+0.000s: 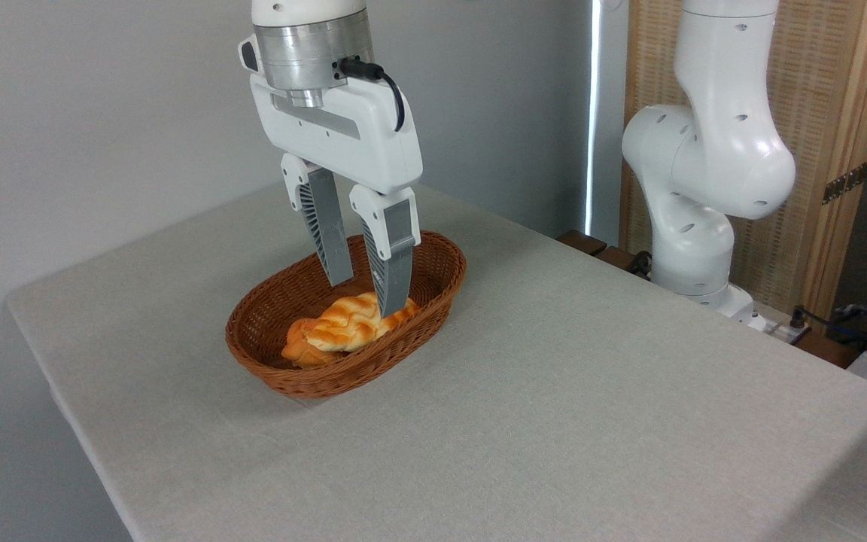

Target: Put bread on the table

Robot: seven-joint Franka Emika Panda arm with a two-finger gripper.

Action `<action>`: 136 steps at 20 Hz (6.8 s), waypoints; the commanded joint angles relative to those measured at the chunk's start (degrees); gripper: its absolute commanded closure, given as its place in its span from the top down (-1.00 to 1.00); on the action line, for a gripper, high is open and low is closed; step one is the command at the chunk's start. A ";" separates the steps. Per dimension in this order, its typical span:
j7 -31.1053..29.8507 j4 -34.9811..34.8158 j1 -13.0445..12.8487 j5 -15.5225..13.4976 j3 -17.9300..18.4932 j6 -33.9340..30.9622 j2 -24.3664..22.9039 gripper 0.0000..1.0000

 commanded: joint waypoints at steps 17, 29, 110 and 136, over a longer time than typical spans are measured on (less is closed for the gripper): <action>1.18 0.49 -0.34 -0.98 0.29 -1.41 -0.17 1.00; 0.66 0.31 -0.86 -1.07 -1.11 -1.32 0.62 1.00; -17.55 2.24 1.07 2.79 -7.72 -10.46 0.97 -0.53; -11.74 3.74 1.51 8.16 -3.93 -12.57 5.80 1.00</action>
